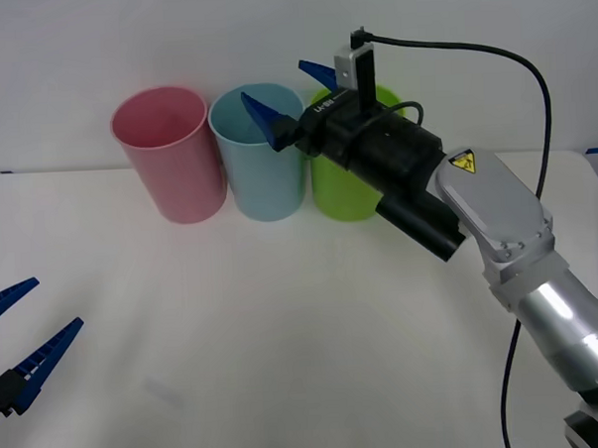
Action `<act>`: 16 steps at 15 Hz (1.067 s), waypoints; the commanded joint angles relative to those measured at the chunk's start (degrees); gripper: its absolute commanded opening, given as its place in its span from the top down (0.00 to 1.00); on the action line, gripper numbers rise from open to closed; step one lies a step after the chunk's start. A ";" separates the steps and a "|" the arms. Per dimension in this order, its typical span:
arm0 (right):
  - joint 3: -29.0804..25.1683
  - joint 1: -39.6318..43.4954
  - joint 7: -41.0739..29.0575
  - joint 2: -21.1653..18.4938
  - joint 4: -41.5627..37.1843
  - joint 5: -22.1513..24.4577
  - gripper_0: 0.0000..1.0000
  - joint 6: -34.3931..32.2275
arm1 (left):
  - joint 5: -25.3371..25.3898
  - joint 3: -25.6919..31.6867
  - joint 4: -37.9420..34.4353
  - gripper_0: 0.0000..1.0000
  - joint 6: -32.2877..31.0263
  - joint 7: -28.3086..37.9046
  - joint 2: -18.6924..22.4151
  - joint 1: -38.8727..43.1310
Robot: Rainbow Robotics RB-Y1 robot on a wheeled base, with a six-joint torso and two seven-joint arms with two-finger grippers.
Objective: Grasp the object on the table and drop it into the matching bin: aluminum can to the light blue bin, PET bottle to the pink bin.
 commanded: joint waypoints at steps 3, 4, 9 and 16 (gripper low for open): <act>0.40 9.83 0.50 -7.58 -11.28 -2.59 0.00 -1.09 | 0.00 0.00 0.00 0.00 0.00 0.00 0.00 0.00; 0.14 11.94 0.68 -8.99 -13.21 -3.29 0.00 -1.09 | 0.00 0.00 0.00 0.00 0.00 0.00 0.00 0.00; -6.28 23.54 3.05 -12.51 -19.63 -4.17 0.00 -9.09 | 0.00 0.00 0.00 0.00 0.00 0.00 0.00 0.00; -20.34 36.64 14.30 -12.33 -20.59 -5.75 0.00 -27.64 | 0.00 0.00 0.00 0.00 0.00 0.00 0.00 0.00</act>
